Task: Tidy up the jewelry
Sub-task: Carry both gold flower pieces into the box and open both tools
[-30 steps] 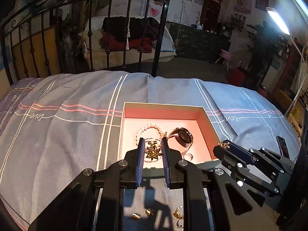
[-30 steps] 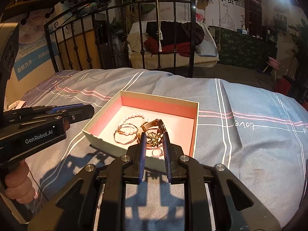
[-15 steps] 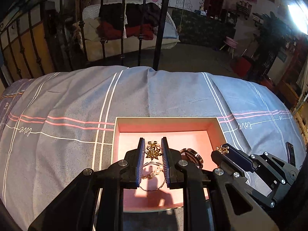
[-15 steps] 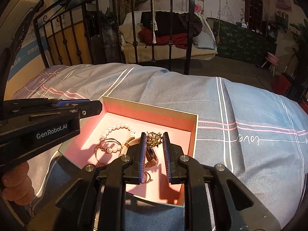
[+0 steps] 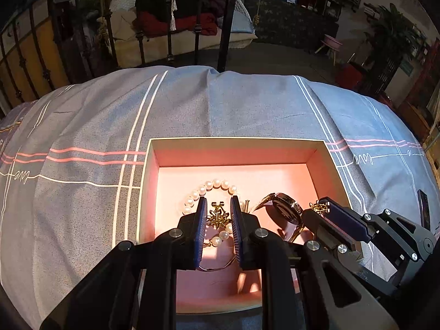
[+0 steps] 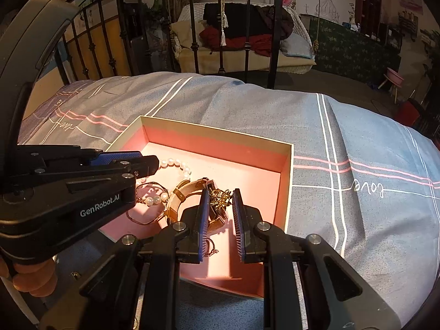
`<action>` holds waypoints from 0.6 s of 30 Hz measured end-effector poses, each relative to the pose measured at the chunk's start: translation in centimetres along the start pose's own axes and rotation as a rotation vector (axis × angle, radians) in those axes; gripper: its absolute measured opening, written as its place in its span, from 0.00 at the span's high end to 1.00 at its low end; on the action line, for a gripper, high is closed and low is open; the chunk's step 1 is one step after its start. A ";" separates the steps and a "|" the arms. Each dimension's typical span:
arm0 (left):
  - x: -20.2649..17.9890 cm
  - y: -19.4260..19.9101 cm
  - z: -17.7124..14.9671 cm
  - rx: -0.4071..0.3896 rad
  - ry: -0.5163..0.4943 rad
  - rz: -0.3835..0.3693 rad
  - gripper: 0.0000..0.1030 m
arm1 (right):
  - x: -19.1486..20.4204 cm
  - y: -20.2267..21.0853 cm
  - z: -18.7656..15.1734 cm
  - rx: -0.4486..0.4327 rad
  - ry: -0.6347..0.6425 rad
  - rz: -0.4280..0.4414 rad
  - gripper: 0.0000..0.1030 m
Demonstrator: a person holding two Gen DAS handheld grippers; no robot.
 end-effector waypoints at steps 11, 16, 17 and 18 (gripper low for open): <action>0.0 -1.0 -0.4 0.025 -0.005 0.013 0.84 | 0.4 -0.7 -0.4 0.018 0.014 -0.001 0.82; 0.0 -1.3 -0.4 0.032 -0.007 0.021 0.84 | 0.6 -0.9 -0.3 0.023 0.021 -0.011 0.82; 0.0 -1.3 -0.5 0.030 -0.009 0.023 0.84 | 0.6 -0.8 -0.3 0.023 0.023 -0.013 0.82; -0.1 -1.2 -0.5 0.028 -0.013 0.023 0.83 | 0.7 -0.8 -0.3 0.024 0.026 -0.016 0.82</action>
Point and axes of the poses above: each gripper's, at about its wrist camera, not at the fingertips, and y roughly against the way its jaws point, x to its left, z to its top, the point moved 2 cm from there along -y, roughly the way its jaws point, and after that the axes turned 9 degrees about x, right-handed, at the moved point
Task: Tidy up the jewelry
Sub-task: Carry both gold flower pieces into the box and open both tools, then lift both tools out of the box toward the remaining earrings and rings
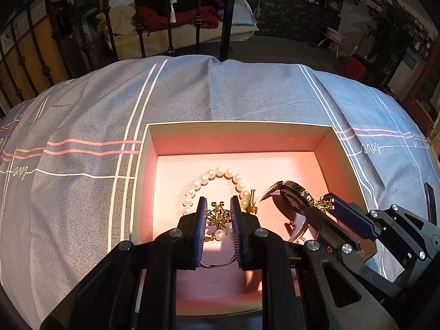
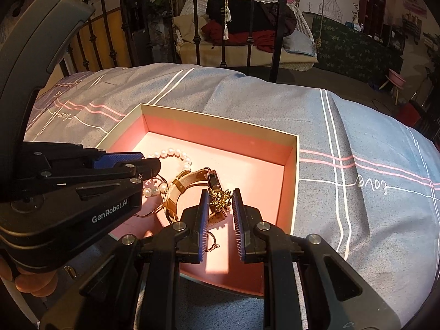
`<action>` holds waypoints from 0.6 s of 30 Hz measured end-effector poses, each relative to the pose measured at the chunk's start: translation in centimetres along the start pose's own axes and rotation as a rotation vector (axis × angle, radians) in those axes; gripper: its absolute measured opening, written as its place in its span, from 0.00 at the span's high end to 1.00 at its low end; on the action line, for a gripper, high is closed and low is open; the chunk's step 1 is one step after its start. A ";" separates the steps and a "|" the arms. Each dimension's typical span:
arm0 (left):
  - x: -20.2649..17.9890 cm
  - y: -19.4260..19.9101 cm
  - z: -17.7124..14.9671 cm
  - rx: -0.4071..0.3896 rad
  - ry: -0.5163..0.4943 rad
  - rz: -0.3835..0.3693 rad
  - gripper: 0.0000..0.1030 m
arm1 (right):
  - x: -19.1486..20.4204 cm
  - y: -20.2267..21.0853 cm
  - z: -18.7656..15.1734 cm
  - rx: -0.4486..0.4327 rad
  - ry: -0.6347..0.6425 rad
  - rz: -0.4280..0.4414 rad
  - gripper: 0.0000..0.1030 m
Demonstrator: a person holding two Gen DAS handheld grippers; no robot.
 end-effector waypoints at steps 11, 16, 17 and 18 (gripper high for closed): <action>0.4 2.8 -0.6 -0.070 -0.004 0.000 0.45 | 0.3 2.2 -0.9 -0.049 -0.006 -0.038 0.46; 1.3 5.7 -3.4 -0.110 0.001 -0.044 0.38 | 0.7 5.0 -3.5 -0.091 -0.022 -0.021 0.30; 1.5 6.3 -4.4 -0.121 -0.002 -0.051 0.37 | 1.0 5.5 -4.4 -0.094 -0.024 -0.011 0.30; 1.8 6.9 -5.5 -0.129 0.001 -0.052 0.37 | 1.2 6.0 -5.5 -0.098 -0.026 0.000 0.30</action>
Point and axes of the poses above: each gripper's, at about its wrist camera, not at the fingertips, and y roughly against the way its jaws point, x to its left, z to its top, the point moved 2 cm from there along -y, roughly the way its jaws point, and after that the axes turned 9 degrees about x, right-handed, at the moved point
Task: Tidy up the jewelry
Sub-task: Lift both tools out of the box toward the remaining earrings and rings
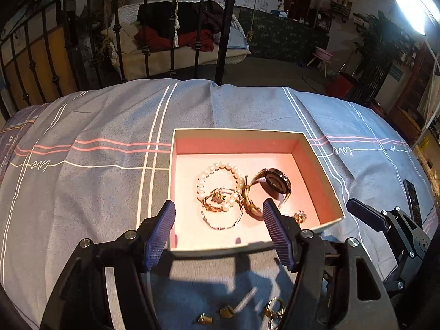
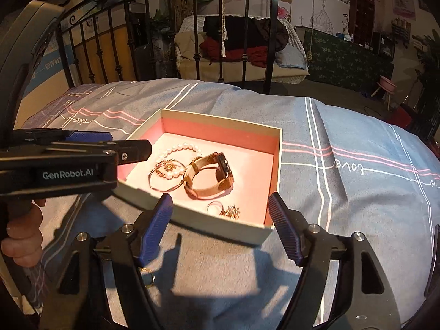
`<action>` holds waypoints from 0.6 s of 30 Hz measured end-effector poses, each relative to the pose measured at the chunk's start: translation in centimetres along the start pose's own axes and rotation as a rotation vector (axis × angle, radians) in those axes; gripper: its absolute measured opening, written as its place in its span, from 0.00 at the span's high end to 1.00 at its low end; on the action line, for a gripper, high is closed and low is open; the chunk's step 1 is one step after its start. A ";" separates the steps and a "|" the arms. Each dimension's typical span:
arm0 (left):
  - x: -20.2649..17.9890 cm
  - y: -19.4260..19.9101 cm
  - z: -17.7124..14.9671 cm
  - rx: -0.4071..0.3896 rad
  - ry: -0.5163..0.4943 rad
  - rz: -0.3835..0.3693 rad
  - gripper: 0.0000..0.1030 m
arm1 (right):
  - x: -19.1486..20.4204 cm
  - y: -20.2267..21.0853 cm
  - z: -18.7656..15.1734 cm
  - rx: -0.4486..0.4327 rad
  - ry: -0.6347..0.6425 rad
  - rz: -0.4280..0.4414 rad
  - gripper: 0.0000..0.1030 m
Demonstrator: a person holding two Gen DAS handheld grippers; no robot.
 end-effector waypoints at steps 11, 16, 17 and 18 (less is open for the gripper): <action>1.8 1.3 -10.5 0.039 0.032 0.015 0.37 | 3.0 1.7 -10.3 0.066 -0.005 0.070 0.29; 1.9 0.0 -11.2 0.053 -0.021 0.076 0.38 | 3.9 1.4 -10.1 0.081 0.009 0.094 0.30; 1.9 -0.1 -11.2 0.049 -0.030 0.084 0.38 | 4.1 1.2 -9.9 0.087 0.019 0.103 0.31; 1.9 -0.3 -11.2 0.049 -0.039 0.088 0.38 | 4.4 1.0 -9.7 0.093 0.029 0.115 0.36</action>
Point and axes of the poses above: each gripper's, at about its wrist camera, not at the fingertips, and y roughly against the way its jaws point, x to its left, z to its top, the point moved 2 cm from there along -y, roughly the way its jaws point, and after that the axes turned 9 degrees about x, right-handed, at the moved point
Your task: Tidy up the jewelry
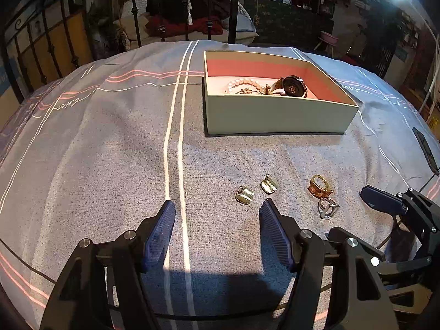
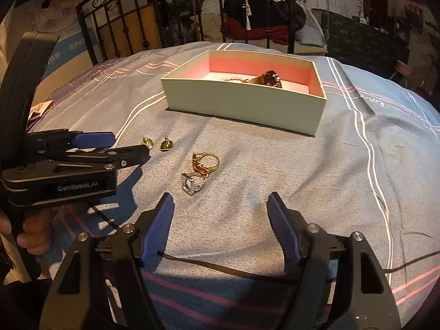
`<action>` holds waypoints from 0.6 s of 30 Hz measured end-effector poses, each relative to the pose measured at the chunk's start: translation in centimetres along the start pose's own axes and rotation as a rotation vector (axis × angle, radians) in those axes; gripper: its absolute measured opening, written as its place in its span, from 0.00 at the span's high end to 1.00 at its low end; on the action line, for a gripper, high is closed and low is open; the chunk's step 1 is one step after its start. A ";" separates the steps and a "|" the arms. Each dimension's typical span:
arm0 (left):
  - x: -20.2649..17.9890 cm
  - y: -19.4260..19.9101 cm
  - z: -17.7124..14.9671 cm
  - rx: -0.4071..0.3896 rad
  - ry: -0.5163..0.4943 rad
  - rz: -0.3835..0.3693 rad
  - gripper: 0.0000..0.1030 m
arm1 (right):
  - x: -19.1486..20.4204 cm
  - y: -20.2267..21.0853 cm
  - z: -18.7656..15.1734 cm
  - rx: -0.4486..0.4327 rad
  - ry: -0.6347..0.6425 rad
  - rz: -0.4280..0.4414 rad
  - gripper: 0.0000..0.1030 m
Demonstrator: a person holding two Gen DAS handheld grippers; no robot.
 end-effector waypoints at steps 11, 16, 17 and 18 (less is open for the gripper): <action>-1.1 -1.0 0.7 -0.026 -0.098 -0.027 0.55 | 1.2 -1.2 1.5 0.022 0.044 -0.009 0.54; -1.6 -0.7 0.4 -0.053 -0.124 -0.037 0.89 | 1.7 -1.4 1.5 0.020 0.076 -0.007 0.68; -1.4 -0.7 0.4 -0.053 -0.114 -0.045 0.91 | 1.9 -1.4 1.5 0.021 0.084 -0.003 0.70; -1.2 -0.7 0.4 -0.052 -0.104 -0.056 0.91 | 1.9 -1.4 1.4 0.019 0.089 0.000 0.75</action>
Point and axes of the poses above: each gripper's, at about its wrist camera, not at the fingertips, and y roughly against the way its jaws point, x to its left, z to its top, the point moved 2 cm from there along -y, roughly the way its jaws point, and after that the axes turned 9 degrees about x, right-handed, at the moved point
